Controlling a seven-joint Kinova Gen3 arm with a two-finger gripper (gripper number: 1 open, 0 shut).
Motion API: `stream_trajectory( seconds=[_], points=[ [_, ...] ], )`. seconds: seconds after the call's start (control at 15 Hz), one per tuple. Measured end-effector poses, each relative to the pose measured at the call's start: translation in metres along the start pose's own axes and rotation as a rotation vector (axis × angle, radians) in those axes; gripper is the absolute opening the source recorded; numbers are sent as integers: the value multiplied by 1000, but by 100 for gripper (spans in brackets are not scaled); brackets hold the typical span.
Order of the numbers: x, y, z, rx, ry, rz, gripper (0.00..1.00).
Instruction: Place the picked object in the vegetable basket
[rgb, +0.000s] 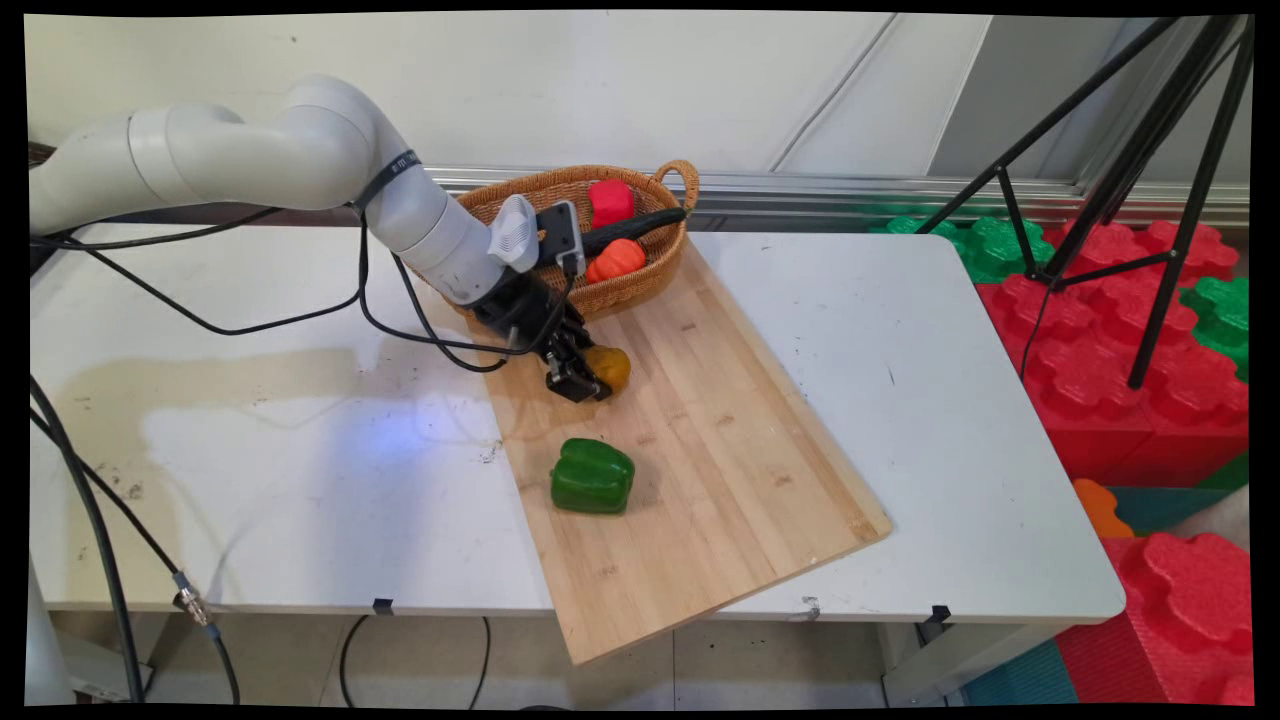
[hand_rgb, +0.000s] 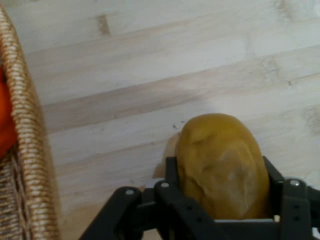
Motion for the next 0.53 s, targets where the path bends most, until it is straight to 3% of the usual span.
stream_trajectory(
  seconds=[0.53],
  points=[
    [0, 5, -24, -11, 51, -8, 0]
  ],
)
